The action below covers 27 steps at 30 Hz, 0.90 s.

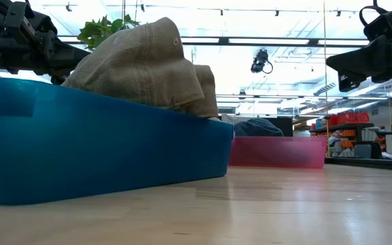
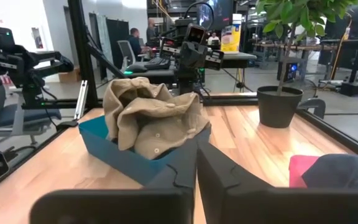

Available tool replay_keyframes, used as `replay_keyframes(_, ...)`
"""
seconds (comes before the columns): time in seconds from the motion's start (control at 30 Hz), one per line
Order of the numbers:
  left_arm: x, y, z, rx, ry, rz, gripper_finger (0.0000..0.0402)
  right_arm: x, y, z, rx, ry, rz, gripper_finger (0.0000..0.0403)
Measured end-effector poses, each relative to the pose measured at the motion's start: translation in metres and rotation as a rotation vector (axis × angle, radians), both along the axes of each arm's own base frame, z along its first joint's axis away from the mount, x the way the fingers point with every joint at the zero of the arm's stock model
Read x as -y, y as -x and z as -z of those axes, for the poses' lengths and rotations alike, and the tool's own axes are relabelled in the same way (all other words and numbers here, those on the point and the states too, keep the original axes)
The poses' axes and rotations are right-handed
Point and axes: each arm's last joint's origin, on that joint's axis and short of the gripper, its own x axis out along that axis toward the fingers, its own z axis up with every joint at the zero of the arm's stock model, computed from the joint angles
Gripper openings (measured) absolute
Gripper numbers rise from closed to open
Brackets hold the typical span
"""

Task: Pick & Place hat
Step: Return to home position

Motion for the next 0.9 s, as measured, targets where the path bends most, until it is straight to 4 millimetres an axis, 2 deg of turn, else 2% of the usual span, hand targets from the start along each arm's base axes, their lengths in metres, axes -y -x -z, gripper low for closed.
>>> replay_keyframes(0.2,0.0000,0.0000,0.0000,0.000,0.000,0.000,0.0005,0.0000,0.0000,0.0000,0.000,0.000,0.000,0.0030)
replay_keyframes(0.9,0.0000,0.0000,0.0000,0.000,0.000,0.000,0.0005,0.0000,0.0000,0.0000,0.000,0.000,0.000,0.0032)
